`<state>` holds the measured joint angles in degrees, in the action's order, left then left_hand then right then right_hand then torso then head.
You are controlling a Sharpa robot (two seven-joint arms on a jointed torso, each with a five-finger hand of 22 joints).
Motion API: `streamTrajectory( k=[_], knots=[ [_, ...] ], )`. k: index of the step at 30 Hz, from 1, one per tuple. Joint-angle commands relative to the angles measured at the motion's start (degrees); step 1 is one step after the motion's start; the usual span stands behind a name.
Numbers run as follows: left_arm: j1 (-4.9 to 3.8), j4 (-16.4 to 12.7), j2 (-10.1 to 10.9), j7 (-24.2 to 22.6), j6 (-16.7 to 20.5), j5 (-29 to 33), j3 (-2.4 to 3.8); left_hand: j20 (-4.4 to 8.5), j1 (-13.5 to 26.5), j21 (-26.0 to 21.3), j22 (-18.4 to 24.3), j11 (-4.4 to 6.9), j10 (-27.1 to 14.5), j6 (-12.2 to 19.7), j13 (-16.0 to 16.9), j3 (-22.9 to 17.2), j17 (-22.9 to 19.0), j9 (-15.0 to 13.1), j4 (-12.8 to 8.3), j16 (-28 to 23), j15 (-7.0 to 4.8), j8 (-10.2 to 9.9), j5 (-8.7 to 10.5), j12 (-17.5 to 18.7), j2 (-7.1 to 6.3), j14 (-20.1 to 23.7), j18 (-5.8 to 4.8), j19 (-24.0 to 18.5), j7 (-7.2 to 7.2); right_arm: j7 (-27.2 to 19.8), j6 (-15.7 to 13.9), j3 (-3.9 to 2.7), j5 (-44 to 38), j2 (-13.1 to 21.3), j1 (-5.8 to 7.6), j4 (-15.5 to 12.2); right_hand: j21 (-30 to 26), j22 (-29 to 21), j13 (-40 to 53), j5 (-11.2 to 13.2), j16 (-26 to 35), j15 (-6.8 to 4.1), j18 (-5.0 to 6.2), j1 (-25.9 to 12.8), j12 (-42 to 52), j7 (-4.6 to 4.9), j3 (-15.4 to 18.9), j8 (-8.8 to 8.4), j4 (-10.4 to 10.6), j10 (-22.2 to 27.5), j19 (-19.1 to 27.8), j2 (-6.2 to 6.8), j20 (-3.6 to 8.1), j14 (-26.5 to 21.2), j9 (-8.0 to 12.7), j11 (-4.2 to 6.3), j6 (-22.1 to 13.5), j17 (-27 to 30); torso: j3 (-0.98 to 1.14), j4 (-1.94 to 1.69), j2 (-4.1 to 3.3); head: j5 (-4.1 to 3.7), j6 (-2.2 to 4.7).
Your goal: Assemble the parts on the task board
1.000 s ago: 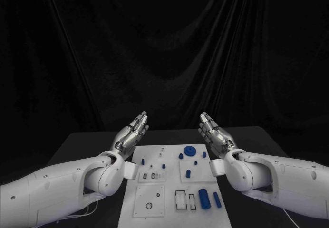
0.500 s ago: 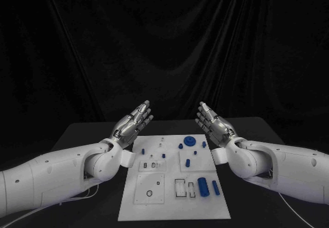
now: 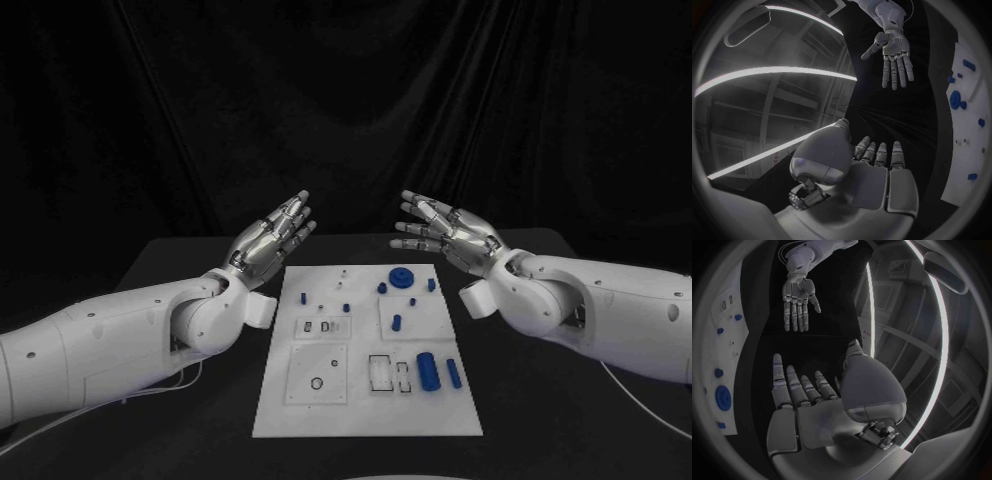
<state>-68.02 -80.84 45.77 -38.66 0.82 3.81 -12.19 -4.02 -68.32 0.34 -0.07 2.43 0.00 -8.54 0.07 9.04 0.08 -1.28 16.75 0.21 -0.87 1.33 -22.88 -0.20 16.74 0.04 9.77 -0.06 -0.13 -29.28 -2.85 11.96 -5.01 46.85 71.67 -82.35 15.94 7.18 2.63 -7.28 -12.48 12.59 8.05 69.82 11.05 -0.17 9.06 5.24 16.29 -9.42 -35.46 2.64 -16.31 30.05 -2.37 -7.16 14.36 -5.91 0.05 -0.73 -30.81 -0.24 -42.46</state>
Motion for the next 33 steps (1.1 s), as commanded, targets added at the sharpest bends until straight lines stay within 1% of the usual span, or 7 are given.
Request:
streamTrajectory(
  k=[1,6,12,13,15,21,33],
  knots=[
    [-0.10,-0.5,0.8,-8.7,-0.1,0.5,0.06,-0.09,-1.0,-0.3,0.1,-0.66,0.0,-1.1,-0.1,-0.5,-0.1,-0.2,0.1,-0.2,0.96,0.3,-0.99,0.2,0.01,0.0,-1.63,0.1,-0.34,2.1,3.6,-0.09,-8.8,0.2,1.66,1.0,2.0,0.1,0.8,-0.9,-3.5,-1.93,2.43,4.7,6.0,0.55,-1.2,0.87,-0.1,-6.4,-9.1,-0.31,-0.02,13.5,-0.4,-0.28,3.2,-1.8,-0.01,-0.03,-0.05,-0.48,-0.83],
    [-0.11,-1.3,1.7,-8.5,0.4,0.4,0.06,-0.18,-1.7,-0.3,0.1,-1.04,0.0,-1.7,-0.1,-0.8,-0.1,-0.2,0.0,-0.2,1.42,0.4,-2.03,0.2,0.00,0.0,-2.08,0.1,-0.83,2.7,2.6,-0.09,-17.4,0.6,3.96,1.9,3.2,-0.6,1.1,-4.0,-3.2,-4.65,2.54,10.4,12.4,2.30,0.1,2.84,-4.0,-20.4,-19.4,-3.00,2.34,25.2,-1.2,-3.09,11.4,-2.3,-0.02,-0.03,-0.05,-0.75,-1.51],
    [-0.15,-2.0,2.3,-9.2,0.6,-1.7,0.07,0.23,-3.3,-0.3,0.1,-1.28,0.0,-2.0,-0.1,-1.3,-0.1,-0.3,-0.1,-0.2,0.98,0.4,-3.86,0.2,-0.14,0.0,-2.12,0.1,-0.99,3.6,-3.9,-0.09,-42.8,0.6,6.88,2.4,2.8,-1.5,0.9,-8.1,-1.2,-6.38,2.44,16.7,8.2,5.15,-2.5,4.58,-8.2,-30.5,-25.6,-4.84,4.17,31.9,-1.7,-2.96,22.6,-2.5,-0.13,0.03,-0.16,-0.75,-2.93],
    [-0.15,-2.1,2.4,-9.3,0.6,-2.3,0.07,0.29,-3.5,-0.3,0.1,-1.31,0.0,-2.0,-0.1,-1.3,-0.1,-0.3,-0.1,-0.2,0.85,0.4,-4.02,0.2,-0.14,0.0,-2.07,0.1,-0.99,4.2,-4.9,-0.09,-48.5,0.5,7.39,2.4,3.4,-1.3,1.0,-14.6,-1.3,-7.07,2.10,19.8,7.6,4.74,-4.1,4.67,-10.2,-31.7,-27.0,-5.36,5.68,33.4,-1.8,-2.37,23.9,-2.6,-0.13,0.04,-0.17,-0.79,-3.10],
    [-0.17,-2.4,2.7,-9.5,0.6,-3.2,0.07,0.45,-4.1,-0.3,0.1,-1.37,0.0,-2.2,-0.1,-1.4,-0.1,-0.3,-0.1,-0.2,0.56,0.5,-4.57,0.2,-0.21,0.0,-1.90,0.1,-1.06,5.7,-6.4,-0.09,-60.8,0.1,8.42,2.4,4.4,-0.8,1.0,-14.9,-1.6,-8.02,2.37,20.9,6.6,4.38,-5.0,4.99,-11.0,-32.9,-28.9,-5.34,6.45,35.7,-2.0,-1.87,26.0,-2.9,-0.21,0.06,-0.38,-1.04,-3.35],
    [-0.33,-4.3,4.1,-10.0,1.5,-4.6,0.07,0.43,-5.4,-0.3,0.1,-1.40,0.0,-2.4,-0.1,-1.4,-0.1,-0.3,-0.1,-0.2,0.35,0.5,-5.43,0.2,-0.42,0.0,-1.71,0.1,-1.14,12.0,-8.0,-0.09,-94.0,-1.6,10.89,1.4,14.8,6.0,1.1,-5.2,-12.3,-14.21,2.13,18.8,-0.2,-2.46,-9.0,4.23,-6.4,-41.4,-40.2,-1.48,12.11,51.0,-2.7,4.89,33.4,-12.1,-0.46,-0.18,-1.24,-1.67,-4.25],
    [-0.61,-7.7,5.9,-12.1,2.2,-5.0,0.07,-0.57,-7.5,-0.3,0.1,0.04,0.0,-3.2,-0.1,-1.1,-0.1,-0.4,-0.1,-0.2,0.62,0.6,-7.18,0.2,-0.33,0.0,-1.03,0.1,-0.03,23.0,-5.8,-0.09,-108.3,-2.3,11.90,-0.3,53.7,51.0,1.4,-4.9,-52.7,-16.02,-2.09,14.2,-7.1,-2.10,-15.7,0.08,-4.3,-44.7,-43.8,2.71,13.52,53.5,-3.5,5.19,34.2,-47.4,-0.83,-0.68,-3.36,-1.21,-6.42]
  ],
)
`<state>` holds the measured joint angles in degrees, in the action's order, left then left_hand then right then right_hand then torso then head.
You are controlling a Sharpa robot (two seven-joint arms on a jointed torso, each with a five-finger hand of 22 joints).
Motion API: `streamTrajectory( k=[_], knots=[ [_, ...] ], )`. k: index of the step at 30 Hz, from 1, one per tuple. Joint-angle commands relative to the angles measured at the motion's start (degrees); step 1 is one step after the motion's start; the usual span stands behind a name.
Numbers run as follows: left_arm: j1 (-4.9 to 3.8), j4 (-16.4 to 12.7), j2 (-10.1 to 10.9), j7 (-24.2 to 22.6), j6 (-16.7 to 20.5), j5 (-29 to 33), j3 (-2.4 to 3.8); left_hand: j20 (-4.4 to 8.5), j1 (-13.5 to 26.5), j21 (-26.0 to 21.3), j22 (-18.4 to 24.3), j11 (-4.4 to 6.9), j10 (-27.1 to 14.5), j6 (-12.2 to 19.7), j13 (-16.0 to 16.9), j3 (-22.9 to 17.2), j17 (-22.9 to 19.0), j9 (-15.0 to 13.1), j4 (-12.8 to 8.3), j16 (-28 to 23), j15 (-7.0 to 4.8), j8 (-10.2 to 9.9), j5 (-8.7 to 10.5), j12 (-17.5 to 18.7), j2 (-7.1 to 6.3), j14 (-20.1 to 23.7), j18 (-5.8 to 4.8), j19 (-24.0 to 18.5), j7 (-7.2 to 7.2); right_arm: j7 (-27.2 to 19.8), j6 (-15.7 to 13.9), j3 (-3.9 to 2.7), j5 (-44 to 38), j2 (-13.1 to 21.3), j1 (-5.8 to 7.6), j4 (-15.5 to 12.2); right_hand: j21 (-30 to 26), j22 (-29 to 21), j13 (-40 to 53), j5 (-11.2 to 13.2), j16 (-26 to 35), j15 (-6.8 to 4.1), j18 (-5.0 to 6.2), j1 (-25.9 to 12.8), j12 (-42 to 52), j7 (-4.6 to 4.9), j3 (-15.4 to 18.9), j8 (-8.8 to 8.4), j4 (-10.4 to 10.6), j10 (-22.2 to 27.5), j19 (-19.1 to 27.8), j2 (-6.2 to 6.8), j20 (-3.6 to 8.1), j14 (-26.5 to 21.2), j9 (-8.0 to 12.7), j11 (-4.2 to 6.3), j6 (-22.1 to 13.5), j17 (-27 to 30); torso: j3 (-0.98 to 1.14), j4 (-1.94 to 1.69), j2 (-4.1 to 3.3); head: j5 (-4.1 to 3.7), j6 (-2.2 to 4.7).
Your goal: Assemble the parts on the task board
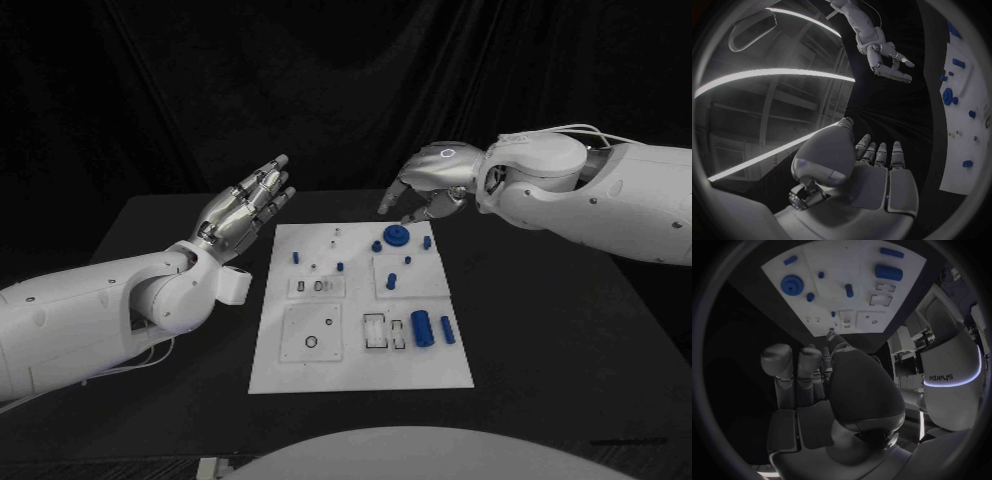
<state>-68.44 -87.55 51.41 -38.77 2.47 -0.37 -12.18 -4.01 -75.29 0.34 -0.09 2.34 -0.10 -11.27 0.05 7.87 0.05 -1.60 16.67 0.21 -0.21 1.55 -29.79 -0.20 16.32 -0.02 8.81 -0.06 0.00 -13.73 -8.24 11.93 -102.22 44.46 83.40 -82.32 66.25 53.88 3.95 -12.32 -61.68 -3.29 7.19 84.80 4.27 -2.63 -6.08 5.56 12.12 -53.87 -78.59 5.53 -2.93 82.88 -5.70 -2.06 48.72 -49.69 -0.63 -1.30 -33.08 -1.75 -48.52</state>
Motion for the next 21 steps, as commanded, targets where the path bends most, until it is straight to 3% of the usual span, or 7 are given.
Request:
streamTrajectory(
  k=[1,3,5,7,13,19,21],
  knots=[
    [-0.20,-1.5,0.6,-12.5,0.6,-0.9,0.06,-0.71,-0.7,-0.3,0.1,0.24,0.1,-0.8,-0.1,0.1,0.0,-0.1,0.0,-0.2,-0.07,0.5,-0.34,0.2,0.06,0.0,0.02,0.1,-0.05,8.2,-0.9,-0.06,-11.6,0.1,0.17,-0.4,4.3,5.5,0.1,0.3,-4.6,-0.23,-1.36,-0.9,-0.3,0.50,-0.6,-0.27,-0.2,-0.2,-0.8,-0.14,0.19,1.0,-0.2,0.15,-0.1,-4.8,-0.25,-0.14,-1.48,0.33,-0.31],
    [-0.21,-2.6,1.1,-13.3,0.8,-0.9,0.06,-0.91,-1.2,-0.3,0.1,0.82,0.1,-1.2,-0.1,0.3,0.0,-0.2,0.0,-0.2,-0.38,0.6,-0.64,0.2,-0.07,0.0,0.38,0.1,0.49,9.3,-2.0,-0.06,-12.2,0.1,0.17,-0.6,7.5,9.8,0.2,0.3,-7.7,-0.42,-1.99,-1.4,0.1,1.04,-0.8,-0.03,-0.4,-1.4,-1.9,-0.04,0.36,2.0,-0.5,0.08,0.7,-8.3,-0.34,-0.29,-1.94,0.26,-0.31],
    [-0.21,-3.6,1.5,-13.9,0.9,-0.9,0.06,-0.97,-1.4,-0.3,0.1,0.97,0.1,-1.4,-0.1,0.4,0.0,-0.2,0.0,-0.2,-0.53,0.7,-1.21,0.2,-0.12,0.0,0.56,0.1,0.65,10.2,-3.2,-0.06,-12.6,0.2,0.15,-0.6,9.3,12.3,0.3,0.2,-8.8,-0.52,-2.34,-1.7,0.5,1.19,-1.0,-0.03,-0.6,-2.3,-2.6,-0.04,0.45,2.5,-0.7,0.05,0.9,-9.4,-0.52,-0.77,-3.04,-0.28,0.45],
    [-0.22,-4.7,2.1,-14.2,0.9,-0.9,0.06,-0.98,-1.5,-0.3,0.1,0.96,0.1,-1.4,-0.1,0.4,0.0,-0.2,0.0,-0.2,-0.53,0.7,-1.25,0.2,-0.13,0.0,0.57,0.1,0.65,11.1,-4.8,-0.06,-12.9,0.1,0.06,-0.6,9.2,11.7,0.4,0.0,-6.0,-0.71,-2.09,-1.8,1.0,1.34,-1.3,0.03,-0.8,-3.6,-2.4,-0.07,0.66,1.9,-0.8,0.13,1.2,-4.9,-0.63,-1.07,-3.85,-0.49,0.81],
    [-0.24,-5.3,2.4,-14.0,0.5,-0.9,0.06,-1.19,-1.8,-0.3,0.1,0.60,0.1,-1.7,-0.1,0.5,0.0,-0.2,0.0,-0.2,-0.35,0.7,-1.54,0.2,-0.16,0.0,0.76,0.1,0.34,11.6,-7.7,-0.05,-13.2,-0.4,-0.49,0.4,9.6,12.3,0.5,-0.7,-6.2,-0.77,-2.13,-2.1,1.8,1.30,-1.9,-0.05,-1.0,-5.8,-2.4,-0.11,0.74,2.1,-1.2,0.07,1.3,-4.8,-0.81,-1.97,-5.26,-1.03,1.76],
    [-0.26,-4.9,2.2,-13.6,0.0,-0.9,0.06,-1.37,-2.0,-0.3,0.1,0.31,0.1,-2.1,-0.1,0.5,0.0,-0.2,0.0,-0.2,-0.20,0.8,-1.68,0.2,-0.10,0.0,0.85,0.1,0.07,10.8,-9.2,-0.05,-12.9,-1.9,-1.58,2.7,9.8,12.7,0.3,-3.8,-6.2,-1.06,-2.10,-1.6,2.0,1.13,-3.7,-0.46,-1.5,-7.0,-2.1,0.45,1.01,2.0,-1.5,0.51,0.8,-4.2,-1.20,-2.91,-7.01,-2.61,3.08],
    [-0.26,-4.5,2.0,-13.4,-0.1,-0.9,0.06,-1.41,-2.0,-0.3,0.1,0.27,0.1,-2.1,-0.1,0.5,0.0,-0.3,0.0,-0.2,-0.16,0.8,-1.74,0.2,-0.08,0.0,0.86,0.1,0.03,10.4,-9.2,-0.05,-12.7,-2.6,-2.01,3.7,9.8,12.8,0.1,-4.6,-6.1,-1.17,-2.08,-1.3,1.6,0.42,-4.6,-0.75,-1.8,-6.4,-1.9,0.91,1.08,2.0,-1.6,0.72,0.3,-4.0,-1.24,-3.25,-7.33,-3.11,3.34]
  ],
)
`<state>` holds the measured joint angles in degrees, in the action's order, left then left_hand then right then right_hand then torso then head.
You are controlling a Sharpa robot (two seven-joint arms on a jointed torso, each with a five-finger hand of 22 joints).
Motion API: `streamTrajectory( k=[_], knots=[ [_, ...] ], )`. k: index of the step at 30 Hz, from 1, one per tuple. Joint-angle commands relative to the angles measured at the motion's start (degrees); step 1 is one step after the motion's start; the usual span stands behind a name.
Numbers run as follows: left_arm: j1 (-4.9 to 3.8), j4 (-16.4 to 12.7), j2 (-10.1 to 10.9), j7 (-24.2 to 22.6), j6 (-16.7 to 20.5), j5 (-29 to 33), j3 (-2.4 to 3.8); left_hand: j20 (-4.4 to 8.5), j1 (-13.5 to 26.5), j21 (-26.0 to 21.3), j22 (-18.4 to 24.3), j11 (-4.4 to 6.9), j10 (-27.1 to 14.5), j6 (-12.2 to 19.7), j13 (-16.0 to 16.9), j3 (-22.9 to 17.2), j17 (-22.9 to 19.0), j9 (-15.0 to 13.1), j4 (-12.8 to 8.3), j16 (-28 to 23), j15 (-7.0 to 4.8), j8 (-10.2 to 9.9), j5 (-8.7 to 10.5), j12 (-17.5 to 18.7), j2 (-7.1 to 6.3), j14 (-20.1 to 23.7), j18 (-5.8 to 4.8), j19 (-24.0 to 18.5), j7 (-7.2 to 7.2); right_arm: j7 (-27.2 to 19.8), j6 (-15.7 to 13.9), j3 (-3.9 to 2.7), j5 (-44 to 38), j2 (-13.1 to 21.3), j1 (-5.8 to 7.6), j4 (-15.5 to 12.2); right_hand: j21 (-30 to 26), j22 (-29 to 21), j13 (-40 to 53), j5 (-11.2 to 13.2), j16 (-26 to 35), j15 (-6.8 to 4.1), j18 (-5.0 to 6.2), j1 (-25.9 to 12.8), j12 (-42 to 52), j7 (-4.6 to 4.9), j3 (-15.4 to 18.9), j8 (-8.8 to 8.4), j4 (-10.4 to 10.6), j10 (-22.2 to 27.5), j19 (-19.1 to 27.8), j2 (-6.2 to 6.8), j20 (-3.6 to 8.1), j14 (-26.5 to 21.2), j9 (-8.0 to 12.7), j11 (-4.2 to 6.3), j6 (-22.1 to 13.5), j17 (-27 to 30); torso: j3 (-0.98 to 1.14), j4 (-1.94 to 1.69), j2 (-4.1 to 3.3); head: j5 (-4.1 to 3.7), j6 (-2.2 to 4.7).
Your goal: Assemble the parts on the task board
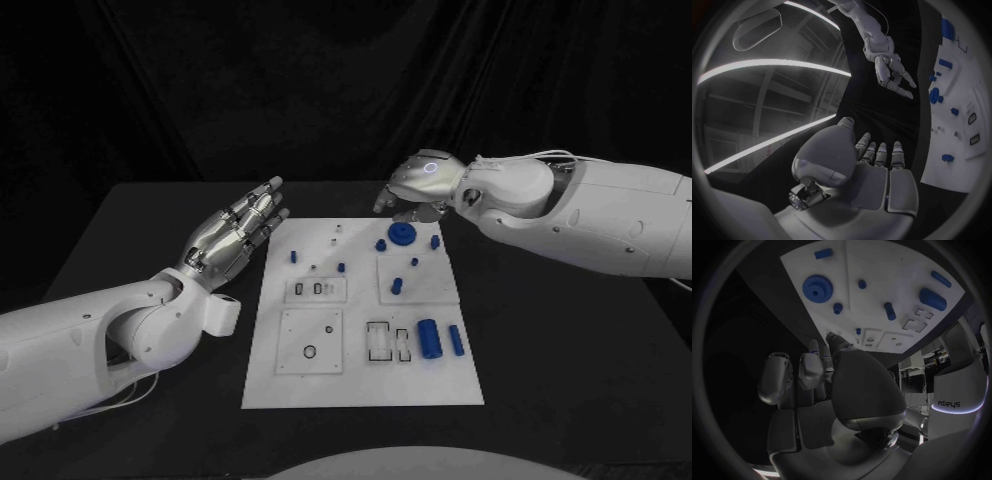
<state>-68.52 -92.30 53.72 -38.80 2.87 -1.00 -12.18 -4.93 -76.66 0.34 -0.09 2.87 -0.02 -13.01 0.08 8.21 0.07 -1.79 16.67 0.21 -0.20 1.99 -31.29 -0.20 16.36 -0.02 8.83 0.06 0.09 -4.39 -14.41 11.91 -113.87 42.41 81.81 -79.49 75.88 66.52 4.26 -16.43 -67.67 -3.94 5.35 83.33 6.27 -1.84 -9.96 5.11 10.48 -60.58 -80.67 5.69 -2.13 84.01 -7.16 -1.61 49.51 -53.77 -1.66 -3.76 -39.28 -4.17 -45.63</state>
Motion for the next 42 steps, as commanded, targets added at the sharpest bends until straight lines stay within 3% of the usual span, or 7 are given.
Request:
streamTrajectory(
  k=[1,9,18,22,25,32,42],
  knots=[
    [-0.17,0.3,-0.4,-13.3,-0.6,-0.3,0.06,-0.53,-0.7,-0.3,0.1,-0.30,0.0,-0.5,-0.1,0.2,-0.1,-0.1,0.0,-0.2,-0.13,0.4,-0.31,0.2,-0.11,0.0,0.86,-0.1,-0.10,0.9,-3.0,-0.03,-0.9,-0.7,-0.57,1.2,0.1,0.1,-0.3,-0.6,-0.2,-0.53,-0.22,0.2,-0.6,-0.24,-0.8,-0.31,-0.1,0.6,0.2,0.90,0.29,0.8,-0.2,0.26,-0.5,0.1,-0.22,-1.02,-1.37,-1.02,0.71],
    [-0.17,0.9,-0.9,-13.3,-1.2,-0.3,0.06,-0.71,-0.9,-0.3,0.1,-0.47,0.0,-0.8,-0.1,0.1,-0.1,-0.1,-0.1,-0.2,0.00,0.5,-0.62,0.2,-0.11,0.0,0.91,-0.1,-0.26,-0.1,-1.5,-0.04,-0.6,-1.4,-1.59,2.5,-0.3,-0.3,-0.3,-0.3,0.2,-0.51,-0.10,-0.1,-1.0,-0.31,-1.2,-0.40,-0.3,1.5,0.7,1.40,0.28,0.7,-0.3,0.29,-0.6,0.8,-0.20,-1.70,-1.75,-2.11,1.19],
    [-0.17,1.2,-1.0,-13.2,-1.4,-0.3,0.05,-0.82,-1.2,-0.3,0.1,-0.75,0.0,-1.0,-0.1,0.1,-0.1,-0.1,-0.1,-0.2,0.09,0.6,-0.81,0.2,-0.11,0.0,0.96,-0.1,-0.49,-1.1,-0.1,-0.04,0.3,-1.4,-2.20,3.0,-0.5,-0.5,-0.1,0.4,0.4,-0.57,-0.05,-0.4,-0.9,-0.36,-1.3,-0.35,-0.4,1.9,0.9,1.71,0.31,0.6,-0.5,0.34,-0.5,1.0,-0.36,-1.57,-1.71,-2.00,0.73],
    [-0.17,1.5,-1.2,-13.0,-1.6,-0.3,0.05,-0.83,-1.3,-0.3,0.1,-0.81,0.0,-1.1,-0.1,0.1,-0.1,-0.2,-0.1,-0.2,0.10,0.6,-0.86,0.2,-0.10,0.0,0.96,-0.1,-0.55,-1.6,0.2,-0.04,0.4,-1.3,-2.49,3.0,-0.6,-0.5,0.1,0.2,0.5,-0.56,-0.03,-0.5,-0.7,-0.26,-1.5,-0.18,-0.4,1.7,1.0,1.67,0.32,0.5,-0.6,0.34,-0.2,1.3,-0.40,-1.78,-1.47,-2.14,0.17],
    [-0.17,1.6,-1.4,-12.9,-1.7,-0.3,0.05,-0.84,-1.3,-0.3,0.1,-0.88,0.0,-1.0,-0.1,0.1,-0.1,-0.1,-0.2,-0.2,0.11,0.6,-0.93,0.2,-0.09,0.0,0.97,-0.1,-0.60,-1.9,0.5,-0.04,0.4,-1.1,-2.70,2.9,-0.7,-0.6,0.2,0.4,0.5,-0.58,0.00,-0.7,-0.5,-0.26,-1.5,-0.12,-0.4,1.6,1.1,1.81,0.33,0.5,-0.7,0.40,-0.1,1.3,-0.42,-1.63,-1.35,-2.09,-0.05],
    [-0.17,2.3,-2.0,-12.6,-2.1,-0.3,0.05,-0.89,-1.5,-0.3,0.1,-1.00,0.0,-1.0,-0.1,0.0,-0.1,-0.1,-0.2,-0.2,0.18,0.6,-1.13,0.2,-0.04,0.0,0.98,-0.1,-0.72,-3.0,0.8,-0.04,0.8,-0.8,-3.40,3.2,-1.3,-0.9,1.3,5.3,0.9,-0.60,0.12,-2.8,0.5,-0.46,-0.6,-0.15,0.2,2.5,1.7,2.24,0.32,0.1,-1.3,0.56,-0.1,2.1,-0.52,-1.66,-1.06,-2.13,-0.56],
    [-0.16,2.9,-2.5,-12.3,-2.6,-0.3,0.05,-1.02,-1.7,-0.3,0.1,-1.11,0.0,-1.0,-0.1,-0.1,-0.1,-0.1,-0.2,-0.2,0.42,0.6,-1.38,0.2,0.04,0.0,0.96,-0.1,-0.82,-3.7,0.1,-0.04,1.0,-1.2,-4.55,4.1,-1.6,-1.1,1.9,6.2,1.1,-0.53,0.18,-3.2,1.2,-0.17,-0.2,-0.01,0.3,2.5,1.9,2.24,0.27,-0.1,-1.6,0.48,0.1,2.6,-0.57,-1.60,-0.86,-1.83,-0.84]
  ],
)
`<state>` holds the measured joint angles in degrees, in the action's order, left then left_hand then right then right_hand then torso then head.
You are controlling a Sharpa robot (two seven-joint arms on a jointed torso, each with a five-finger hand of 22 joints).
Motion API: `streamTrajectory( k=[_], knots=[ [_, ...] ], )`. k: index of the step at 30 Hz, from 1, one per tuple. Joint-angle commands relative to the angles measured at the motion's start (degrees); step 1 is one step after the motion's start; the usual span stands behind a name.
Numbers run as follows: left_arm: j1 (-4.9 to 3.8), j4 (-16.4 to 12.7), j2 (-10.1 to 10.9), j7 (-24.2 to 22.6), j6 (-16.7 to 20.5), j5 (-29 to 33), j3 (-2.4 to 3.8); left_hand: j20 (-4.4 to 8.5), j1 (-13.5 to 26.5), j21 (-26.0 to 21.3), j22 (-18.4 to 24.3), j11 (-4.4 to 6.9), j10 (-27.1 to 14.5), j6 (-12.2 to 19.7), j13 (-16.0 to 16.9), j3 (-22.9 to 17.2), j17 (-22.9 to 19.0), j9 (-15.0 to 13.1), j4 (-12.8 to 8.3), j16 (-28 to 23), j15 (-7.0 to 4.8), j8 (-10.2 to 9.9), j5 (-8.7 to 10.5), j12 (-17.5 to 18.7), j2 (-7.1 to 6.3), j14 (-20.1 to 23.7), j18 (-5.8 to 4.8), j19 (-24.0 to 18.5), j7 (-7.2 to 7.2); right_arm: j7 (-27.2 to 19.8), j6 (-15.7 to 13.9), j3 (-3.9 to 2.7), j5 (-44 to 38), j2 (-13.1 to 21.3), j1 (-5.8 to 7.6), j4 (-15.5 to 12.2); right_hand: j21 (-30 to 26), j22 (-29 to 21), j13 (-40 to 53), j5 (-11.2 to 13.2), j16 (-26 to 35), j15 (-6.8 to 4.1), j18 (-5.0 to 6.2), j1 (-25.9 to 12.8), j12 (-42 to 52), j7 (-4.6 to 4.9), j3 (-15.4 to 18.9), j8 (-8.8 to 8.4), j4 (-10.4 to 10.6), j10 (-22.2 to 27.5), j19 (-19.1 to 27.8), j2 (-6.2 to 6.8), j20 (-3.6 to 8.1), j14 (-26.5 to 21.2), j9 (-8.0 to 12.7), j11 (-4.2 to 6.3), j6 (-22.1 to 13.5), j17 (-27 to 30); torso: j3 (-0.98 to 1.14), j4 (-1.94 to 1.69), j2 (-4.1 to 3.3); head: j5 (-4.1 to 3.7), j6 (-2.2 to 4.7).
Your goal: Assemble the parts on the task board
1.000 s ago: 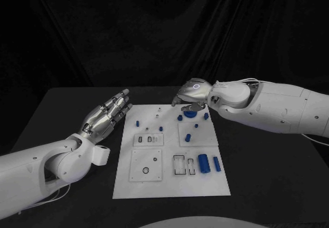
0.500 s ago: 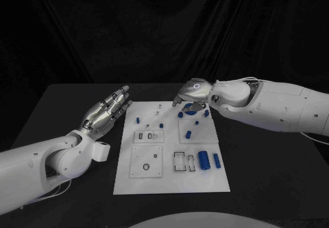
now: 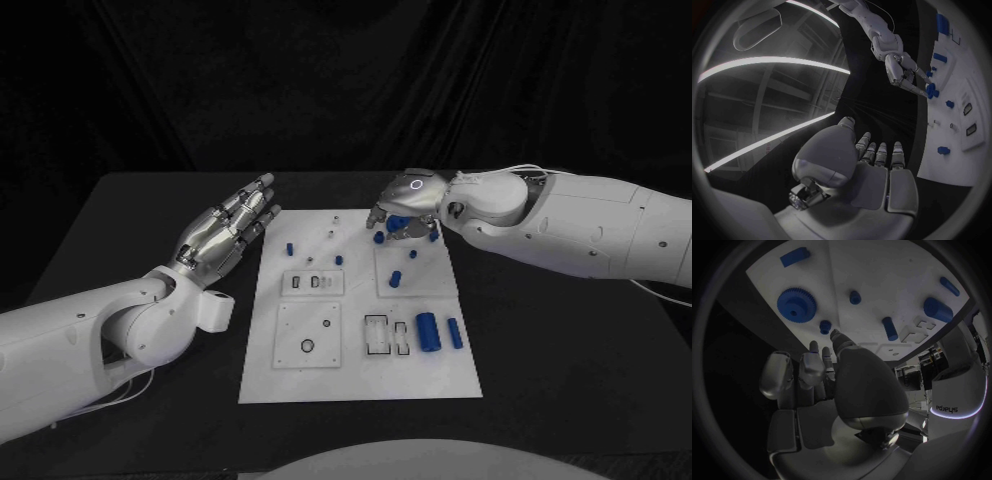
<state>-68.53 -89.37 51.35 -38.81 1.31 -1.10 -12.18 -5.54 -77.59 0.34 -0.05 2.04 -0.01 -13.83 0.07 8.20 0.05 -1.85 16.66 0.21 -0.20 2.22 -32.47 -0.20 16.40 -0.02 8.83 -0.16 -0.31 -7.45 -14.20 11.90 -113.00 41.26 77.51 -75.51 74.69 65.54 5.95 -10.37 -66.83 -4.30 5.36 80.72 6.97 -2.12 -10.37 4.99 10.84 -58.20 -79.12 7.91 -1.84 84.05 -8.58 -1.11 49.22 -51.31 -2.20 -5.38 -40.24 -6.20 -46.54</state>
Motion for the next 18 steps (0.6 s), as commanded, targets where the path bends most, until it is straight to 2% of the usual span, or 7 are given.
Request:
streamTrajectory(
  k=[1,2,4,8,12,18],
  knots=[
    [-0.15,0.0,-0.1,-12.2,-1.1,-0.2,0.05,-0.41,-0.8,-0.3,0.1,-0.28,0.0,-0.1,-0.1,-0.1,-0.1,-0.1,-0.2,-0.2,0.41,0.3,-0.20,0.2,0.00,0.0,0.96,0.2,-0.42,-0.6,-0.2,-0.03,0.2,-0.1,-0.32,0.2,-0.6,-0.3,0.5,-0.1,0.4,-0.19,0.21,-0.5,1.0,0.16,0.2,0.24,-0.2,0.0,0.5,-0.06,-0.01,-0.3,-0.3,0.03,0.7,0.4,-0.02,-0.01,0.13,0.20,0.11],
    [-0.15,0.0,-0.1,-12.1,-1.1,-0.2,0.05,-0.41,-0.8,-0.3,0.1,-0.28,0.0,-0.1,-0.1,-0.1,-0.1,-0.1,-0.2,-0.2,0.41,0.3,-0.20,0.2,0.00,0.0,0.96,0.2,-0.42,-0.6,-0.3,-0.03,0.2,-0.2,-0.41,0.3,-0.6,-0.3,0.6,-0.3,0.5,-0.20,0.21,-0.4,1.2,0.17,0.2,0.29,-0.2,0.1,0.5,-0.11,-0.01,-0.3,-0.4,0.05,0.8,0.4,-0.02,-0.02,0.14,0.20,0.13],
    [-0.15,0.0,-0.1,-12.0,-1.2,-0.2,0.05,-0.47,-0.8,-0.3,0.1,-0.31,0.0,-0.1,-0.1,-0.1,-0.1,-0.1,-0.2,-0.2,0.53,0.3,-0.24,0.2,0.01,0.0,0.94,0.2,-0.45,-0.6,-0.6,-0.03,0.2,-0.4,-0.58,0.6,-1.0,-0.5,1.4,-2.6,0.6,-0.15,0.29,0.1,2.1,0.33,0.0,0.46,-0.7,0.7,0.8,-0.31,-0.02,-0.5,-0.8,-0.08,1.0,0.7,-0.03,-0.04,0.19,0.13,0.17],
    [-0.15,0.0,0.0,-11.7,-1.4,-0.2,0.05,-0.60,-1.0,-0.3,0.1,-0.40,0.0,-0.1,-0.1,-0.2,-0.1,-0.1,-0.2,-0.2,0.70,0.3,-0.34,0.2,0.01,0.0,0.90,0.2,-0.52,-0.6,-1.1,-0.03,0.2,-0.9,-0.93,1.4,-1.2,-0.5,2.5,-5.7,0.7,-0.13,0.33,0.6,3.4,0.34,-0.7,0.63,-1.2,1.5,0.9,-0.45,-0.05,-0.7,-1.5,-0.09,1.3,1.0,-0.01,0.00,0.17,0.06,0.11],
    [-0.15,0.1,-0.1,-11.5,-1.7,-0.2,0.05,-0.76,-1.1,-0.3,0.1,-0.55,0.0,-0.1,-0.1,-0.3,-0.1,-0.1,-0.2,-0.2,0.89,0.3,-0.43,0.2,-0.01,0.0,0.86,0.2,-0.64,-0.7,-2.0,-0.03,0.2,-1.5,-1.38,2.2,-1.3,-0.5,2.8,-6.5,0.7,-0.09,0.35,0.8,3.9,0.41,-1.1,0.80,-1.5,1.8,1.0,-0.48,-0.07,-0.7,-1.8,-0.14,1.5,1.1,0.08,-0.12,0.19,-0.11,-0.10],
    [-0.15,0.3,-0.4,-11.2,-2.2,-0.2,0.05,-1.06,-1.5,-0.3,0.1,-0.86,0.0,-0.1,-0.1,-0.4,-0.1,-0.1,-0.3,-0.2,1.19,0.4,-0.76,0.2,-0.02,0.0,0.82,0.2,-0.89,-0.7,-3.1,-0.03,0.2,-2.3,-2.18,3.3,-1.5,-0.6,3.3,-7.4,0.7,-0.10,0.40,1.0,4.4,0.27,-1.5,1.05,-1.7,2.2,1.1,-0.42,-0.08,-0.8,-2.2,-0.13,1.9,1.3,0.03,-0.12,0.20,-0.19,-0.21]
  ],
)
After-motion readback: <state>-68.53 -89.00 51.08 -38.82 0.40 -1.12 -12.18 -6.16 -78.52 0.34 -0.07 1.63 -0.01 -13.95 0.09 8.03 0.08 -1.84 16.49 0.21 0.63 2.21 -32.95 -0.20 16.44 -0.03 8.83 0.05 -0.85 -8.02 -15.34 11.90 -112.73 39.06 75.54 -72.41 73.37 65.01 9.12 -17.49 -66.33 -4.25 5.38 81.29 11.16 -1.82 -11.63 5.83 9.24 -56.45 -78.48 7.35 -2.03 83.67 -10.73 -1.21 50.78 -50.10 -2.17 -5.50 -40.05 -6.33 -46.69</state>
